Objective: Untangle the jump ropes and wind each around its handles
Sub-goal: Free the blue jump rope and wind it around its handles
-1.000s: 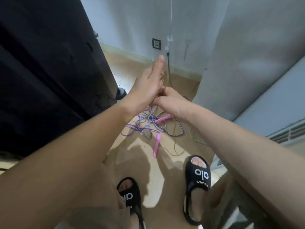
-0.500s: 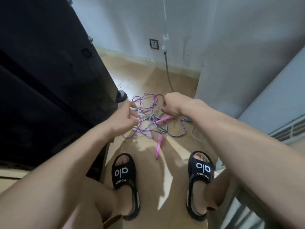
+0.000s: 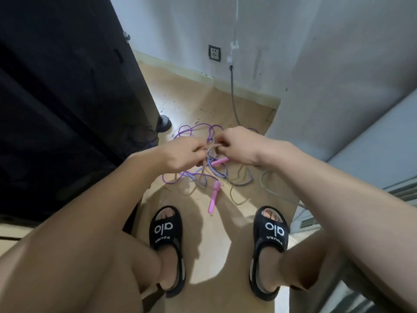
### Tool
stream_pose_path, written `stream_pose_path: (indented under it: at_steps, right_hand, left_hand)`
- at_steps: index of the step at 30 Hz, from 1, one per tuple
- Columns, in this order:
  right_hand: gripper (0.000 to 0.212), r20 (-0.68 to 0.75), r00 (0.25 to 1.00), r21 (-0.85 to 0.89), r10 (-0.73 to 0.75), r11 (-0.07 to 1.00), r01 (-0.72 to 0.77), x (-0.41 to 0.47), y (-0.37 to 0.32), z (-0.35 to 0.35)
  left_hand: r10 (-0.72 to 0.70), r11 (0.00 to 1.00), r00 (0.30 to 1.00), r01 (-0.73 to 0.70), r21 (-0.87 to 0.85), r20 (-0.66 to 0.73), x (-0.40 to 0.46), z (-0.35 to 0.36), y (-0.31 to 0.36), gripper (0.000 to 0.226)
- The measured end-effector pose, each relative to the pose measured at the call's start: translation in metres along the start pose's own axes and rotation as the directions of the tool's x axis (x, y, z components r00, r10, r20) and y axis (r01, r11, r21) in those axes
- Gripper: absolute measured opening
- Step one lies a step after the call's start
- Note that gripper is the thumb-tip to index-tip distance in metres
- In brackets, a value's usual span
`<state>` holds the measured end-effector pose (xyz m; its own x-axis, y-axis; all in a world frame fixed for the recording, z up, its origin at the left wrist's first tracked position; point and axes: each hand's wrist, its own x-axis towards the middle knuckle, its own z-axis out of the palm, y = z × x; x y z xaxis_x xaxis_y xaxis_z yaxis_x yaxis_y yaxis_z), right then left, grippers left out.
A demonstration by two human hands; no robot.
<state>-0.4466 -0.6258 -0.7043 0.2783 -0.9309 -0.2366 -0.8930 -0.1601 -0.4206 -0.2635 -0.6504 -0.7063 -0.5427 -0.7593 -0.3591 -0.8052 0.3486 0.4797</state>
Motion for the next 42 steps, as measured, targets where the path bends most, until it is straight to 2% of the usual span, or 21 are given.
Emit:
stream_pose_path:
  at_steps: [3,5,7,9,10,11,13,14,16,17,20,22,25,28,31,33,34,35,38,40,42]
  right_hand:
    - [0.011,0.014,1.000,0.002,0.006,1.000,-0.006,-0.002,0.002,-0.001]
    - [0.012,0.011,0.999,-0.022,0.031,0.999,-0.031,-0.003,0.007,-0.004]
    - [0.018,0.000,0.999,-0.034,0.050,0.998,-0.050,-0.003,0.010,-0.008]
    - [0.020,-0.010,0.999,0.007,0.051,0.999,-0.051,-0.003,0.007,-0.010]
    - [0.019,-0.008,0.999,0.041,0.045,0.998,-0.044,-0.003,0.003,-0.010]
    - [0.018,0.000,1.000,0.077,0.031,0.997,-0.031,-0.003,-0.002,-0.009]
    - [0.012,0.024,1.000,0.152,-0.009,0.988,0.005,-0.002,-0.015,-0.005]
    - [0.008,0.035,0.999,0.185,-0.026,0.982,0.019,-0.001,-0.020,-0.004]
    - [0.010,0.046,0.998,0.224,-0.046,0.974,0.034,0.000,-0.027,-0.005]
    - [0.014,0.053,0.997,0.233,-0.049,0.972,0.036,0.000,-0.028,-0.007]
    - [0.005,0.074,0.997,0.274,-0.036,0.962,0.015,0.000,-0.027,-0.009]
    - [0.005,0.064,0.998,0.316,-0.018,0.949,-0.003,-0.001,-0.026,-0.011]
    - [0.013,0.048,0.999,0.436,0.020,0.899,-0.040,0.000,-0.024,-0.016]
    - [0.017,0.037,0.999,0.556,-0.006,0.831,-0.016,0.001,-0.031,-0.018]
    - [0.016,-0.016,0.999,0.639,-0.029,0.768,0.033,0.004,-0.036,-0.020]
    - [0.008,-0.045,0.999,0.604,-0.020,0.796,0.043,0.005,-0.034,-0.022]
    - [0.003,-0.058,0.998,0.540,-0.015,0.841,0.044,0.006,-0.032,-0.022]
    - [0.009,-0.071,0.997,0.441,-0.011,0.896,0.041,0.007,-0.028,-0.022]
    - [0.034,-0.062,0.997,0.182,0.034,0.983,-0.022,0.007,-0.016,-0.022]
    - [0.042,-0.056,0.997,0.139,0.058,0.989,-0.050,0.005,-0.012,-0.024]
    - [0.044,-0.080,0.994,0.207,0.070,0.977,-0.052,0.004,-0.015,-0.024]
  left_hand:
    - [-0.057,0.993,0.995,0.064,0.095,-0.076,-0.008,-0.009,-0.005,0.028]
    - [-0.203,0.943,0.975,0.220,0.248,-0.092,-0.008,-0.013,-0.020,0.033]
    - [-0.376,0.846,0.926,0.350,0.402,-0.014,-0.012,-0.013,-0.037,0.032]
    - [-0.465,0.784,0.879,0.356,0.509,0.101,-0.016,-0.011,-0.047,0.034]
    - [-0.470,0.791,0.871,0.345,0.506,0.141,-0.017,-0.007,-0.049,0.042]
    - [-0.430,0.841,0.887,0.326,0.432,0.167,-0.018,-0.004,-0.047,0.057]
    - [-0.210,0.972,0.970,0.194,0.131,0.124,-0.021,0.000,-0.031,0.079]
    - [-0.072,0.997,0.995,0.075,-0.030,0.069,-0.023,-0.001,-0.020,0.074]
    - [0.068,0.977,0.996,-0.078,-0.197,-0.055,-0.019,-0.003,-0.008,0.035]
    - [0.073,0.976,0.995,-0.086,-0.200,-0.070,-0.019,-0.005,-0.005,0.017]
    - [-0.017,0.995,0.997,0.025,-0.092,0.078,-0.019,-0.006,-0.010,0.030]
    - [-0.043,0.992,0.990,0.058,-0.109,0.135,-0.021,-0.004,-0.013,0.031]
    - [-0.039,0.971,0.998,0.051,-0.233,0.058,-0.020,-0.007,-0.019,0.010]
    - [0.068,0.899,0.997,-0.050,-0.435,0.026,-0.022,-0.013,-0.022,0.031]
    - [0.138,0.861,0.990,-0.123,-0.493,-0.007,-0.020,-0.013,-0.018,0.016]
    - [0.105,0.861,0.994,-0.082,-0.502,0.018,-0.018,-0.011,-0.018,0.014]
    - [0.092,0.847,0.995,-0.059,-0.528,0.037,-0.017,-0.010,-0.020,0.023]
    - [0.069,0.839,0.997,-0.037,-0.542,0.039,-0.017,-0.012,-0.023,0.029]
    - [-0.085,0.884,0.989,0.018,-0.467,-0.122,-0.017,-0.027,-0.034,0.037]
    - [-0.193,0.953,0.956,0.129,-0.273,-0.223,-0.021,-0.034,-0.047,0.038]
    - [-0.281,0.960,0.953,0.280,-0.022,-0.115,-0.027,-0.035,-0.062,0.033]
